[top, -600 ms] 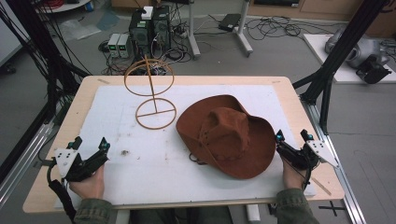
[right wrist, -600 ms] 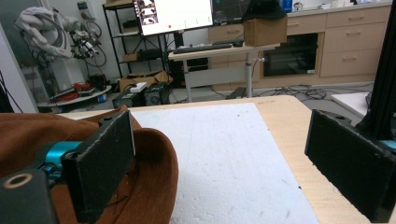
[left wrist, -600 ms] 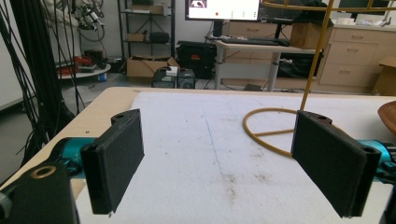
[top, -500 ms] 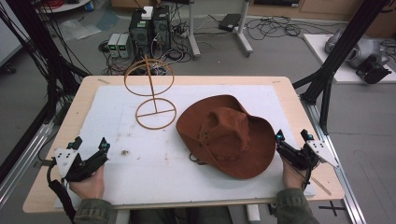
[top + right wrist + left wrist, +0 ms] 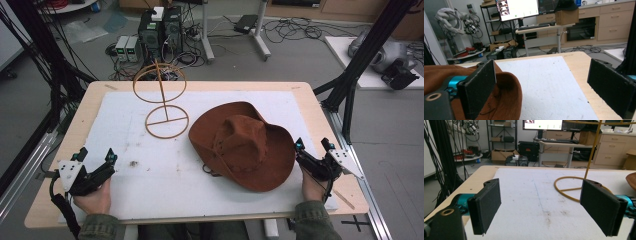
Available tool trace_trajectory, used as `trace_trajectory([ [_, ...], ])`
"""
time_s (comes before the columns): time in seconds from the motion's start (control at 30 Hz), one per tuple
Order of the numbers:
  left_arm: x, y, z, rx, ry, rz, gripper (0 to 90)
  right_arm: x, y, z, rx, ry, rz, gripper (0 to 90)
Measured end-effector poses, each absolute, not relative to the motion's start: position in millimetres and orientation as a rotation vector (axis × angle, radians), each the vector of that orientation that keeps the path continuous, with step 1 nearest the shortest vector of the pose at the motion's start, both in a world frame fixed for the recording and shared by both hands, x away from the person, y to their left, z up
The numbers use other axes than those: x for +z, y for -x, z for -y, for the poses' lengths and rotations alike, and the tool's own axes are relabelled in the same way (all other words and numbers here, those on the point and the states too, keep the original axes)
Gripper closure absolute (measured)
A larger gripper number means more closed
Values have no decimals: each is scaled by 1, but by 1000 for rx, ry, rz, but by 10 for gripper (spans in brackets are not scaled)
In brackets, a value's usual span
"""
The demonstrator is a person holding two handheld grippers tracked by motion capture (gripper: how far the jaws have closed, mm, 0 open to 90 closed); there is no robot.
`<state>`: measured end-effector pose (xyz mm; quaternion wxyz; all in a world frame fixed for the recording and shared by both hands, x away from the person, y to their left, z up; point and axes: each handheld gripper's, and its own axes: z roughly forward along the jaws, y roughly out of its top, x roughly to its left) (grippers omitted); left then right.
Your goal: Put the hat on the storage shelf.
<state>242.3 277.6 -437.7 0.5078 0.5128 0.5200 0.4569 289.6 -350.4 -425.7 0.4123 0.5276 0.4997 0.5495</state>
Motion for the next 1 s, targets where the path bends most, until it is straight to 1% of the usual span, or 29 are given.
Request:
trace_trajectory([
  [1.0, -439, -242, -278, 1091, -1240, -1257, 175, -397, -292, 325, 1416, -1196, -1465, 74],
])
